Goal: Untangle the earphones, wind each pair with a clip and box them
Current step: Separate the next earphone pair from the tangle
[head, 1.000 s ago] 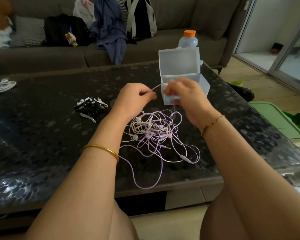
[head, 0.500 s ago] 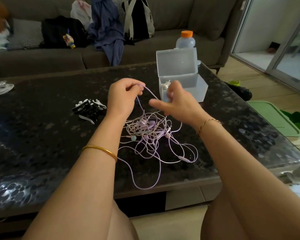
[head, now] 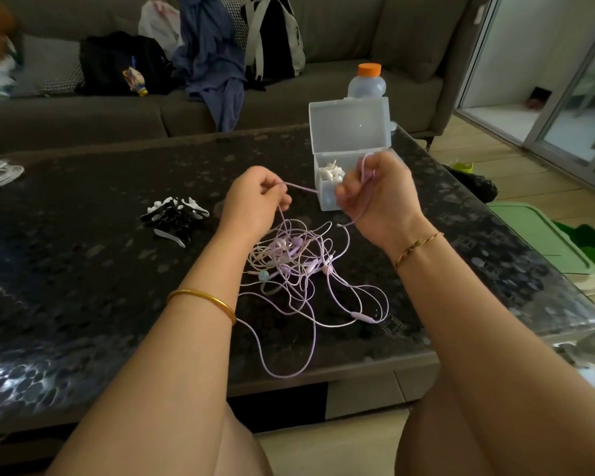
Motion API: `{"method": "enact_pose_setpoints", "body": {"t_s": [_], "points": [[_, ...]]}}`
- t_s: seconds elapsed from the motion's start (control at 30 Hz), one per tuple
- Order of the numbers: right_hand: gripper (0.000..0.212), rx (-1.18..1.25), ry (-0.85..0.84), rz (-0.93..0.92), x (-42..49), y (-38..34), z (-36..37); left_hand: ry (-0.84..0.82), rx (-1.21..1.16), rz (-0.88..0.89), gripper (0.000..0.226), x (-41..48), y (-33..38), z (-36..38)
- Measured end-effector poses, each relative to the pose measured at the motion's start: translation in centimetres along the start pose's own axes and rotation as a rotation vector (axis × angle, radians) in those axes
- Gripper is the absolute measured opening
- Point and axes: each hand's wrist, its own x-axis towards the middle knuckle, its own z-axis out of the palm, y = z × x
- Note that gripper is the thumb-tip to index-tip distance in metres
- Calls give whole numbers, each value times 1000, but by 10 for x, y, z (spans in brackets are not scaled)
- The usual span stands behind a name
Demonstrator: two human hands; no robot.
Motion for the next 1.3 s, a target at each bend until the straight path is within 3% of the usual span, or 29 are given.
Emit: {"method": "enact_pose_setpoints", "body": {"t_s": [0.07, 0.17, 0.2, 0.3, 0.4, 0.53, 0.63, 0.7, 0.8, 0.9, 1.03, 1.1, 1.13, 1.2, 1.27, 1.3], "points": [[14, -289, 0, -2, -1, 0, 3, -21, -33, 82, 7, -3, 6, 0], [7, -1146, -22, -213, -4, 4, 7, 44, -50, 236, 8, -3, 11, -3], [12, -1258, -67, -242, -6, 5, 9, 72, -45, 277, 9, -2, 11, -4], [25, -1027, -118, -208, -11, -2, 8, 114, -20, 272, 8, -3, 9, -8], [25, -830, 127, -217, -3, -12, -2, 13, 31, 181, 9, -7, 8, -12], [22, -1186, 503, -291, 14, -20, -32, -299, 61, 115, 17, -15, 14, -4], [30, -1503, 655, -292, 11, -30, -44, -468, 39, 88, 28, -17, 17, 9], [31, -1757, 699, -231, 6, -34, -48, -508, 162, 103, 40, -16, 16, 17], [31, -1999, 608, -12, 0, -33, -58, -529, 547, 150, 46, -17, 12, 23], [33, -2042, 355, 235, -3, -27, -71, -565, 771, 169, 41, -21, 10, 26], [54, -1845, 142, 282, -7, -28, -68, -496, 865, 82, 42, -19, 6, 25], [51, -1661, 96, 313, -10, -28, -62, -463, 857, 56, 40, -18, 4, 23], [45, -1666, 104, 308, -11, -26, -60, -455, 839, 48, 40, -17, 3, 22], [42, -1976, 178, 236, -13, -20, -58, -436, 779, 29, 40, -16, -1, 20], [37, -2255, 250, -30, -15, -11, -53, -408, 717, 18, 40, -16, -4, 19], [30, -2233, 227, -198, -16, -7, -47, -395, 704, 23, 40, -16, -5, 19]]}}
